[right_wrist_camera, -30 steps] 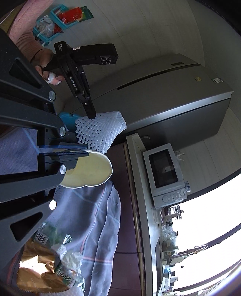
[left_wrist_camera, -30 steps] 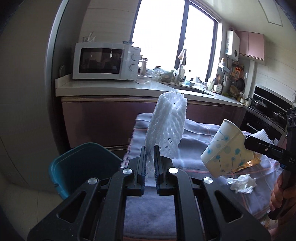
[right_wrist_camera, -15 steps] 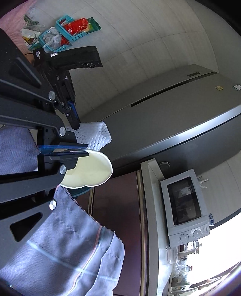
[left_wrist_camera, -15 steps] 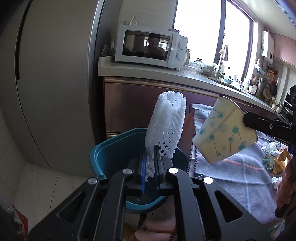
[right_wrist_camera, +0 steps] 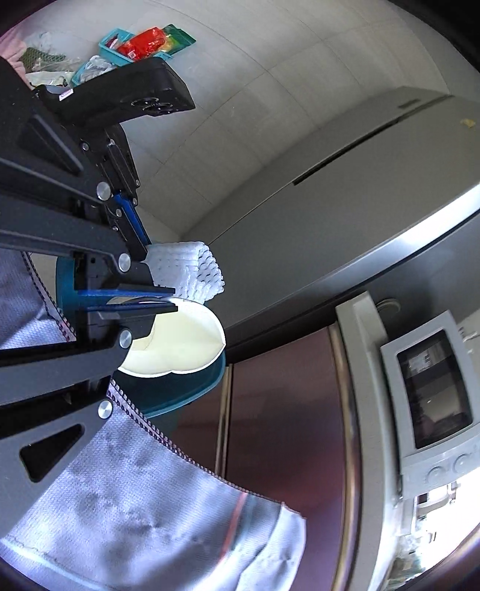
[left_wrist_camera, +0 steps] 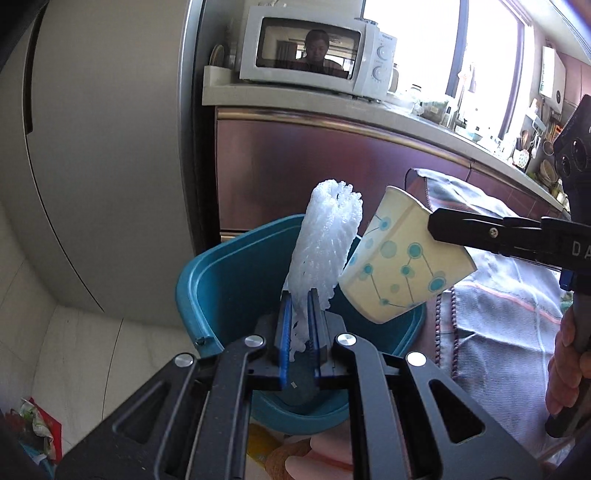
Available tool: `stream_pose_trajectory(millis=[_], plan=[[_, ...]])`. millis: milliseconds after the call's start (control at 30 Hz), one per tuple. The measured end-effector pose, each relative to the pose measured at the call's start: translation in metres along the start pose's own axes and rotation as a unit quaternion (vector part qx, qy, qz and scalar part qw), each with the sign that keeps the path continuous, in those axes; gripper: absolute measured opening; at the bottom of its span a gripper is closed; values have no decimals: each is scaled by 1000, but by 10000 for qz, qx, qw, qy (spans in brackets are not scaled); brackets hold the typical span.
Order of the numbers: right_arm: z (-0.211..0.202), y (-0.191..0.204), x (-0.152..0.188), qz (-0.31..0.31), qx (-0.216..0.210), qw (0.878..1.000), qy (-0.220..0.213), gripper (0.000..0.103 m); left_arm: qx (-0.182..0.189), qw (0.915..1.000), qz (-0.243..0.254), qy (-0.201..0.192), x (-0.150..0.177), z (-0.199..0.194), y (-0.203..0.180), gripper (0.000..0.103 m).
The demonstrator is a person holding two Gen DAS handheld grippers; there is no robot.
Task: Collect trash
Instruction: 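Carry the net and cup to the teal bin and open both grippers, then move both grippers back over the table toward the white tissue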
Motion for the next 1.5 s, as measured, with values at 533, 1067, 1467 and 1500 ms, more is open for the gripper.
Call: stream_pose_trajectory(millis=[533, 1067, 1467, 1500], plan=[[-22, -12, 16, 213, 184, 9996, -75, 27, 158, 9993, 275, -178, 12, 4, -33, 31], [-196, -26, 77, 18, 1067, 9907, -846, 44, 2058, 9714, 1180, -132, 48, -67, -164, 47], [-307, -64, 169, 986, 2283, 9630, -1040, 45, 2887, 9368, 1861, 669, 127, -70, -253, 52], [-312, -66, 174, 1042, 2360, 9605, -1039, 45, 2925, 9343, 1901, 731, 131, -69, -258, 52]])
Point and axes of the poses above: each gripper's, at about its wrist camera, not at the fingertips, and z roughly the way its jaws point, y to its left, x to its underside, the point moved 3 cm from there along z, roughly the way its jaws point, and after that the axes turned 13 degrees about -z, right-handed, at the moved point
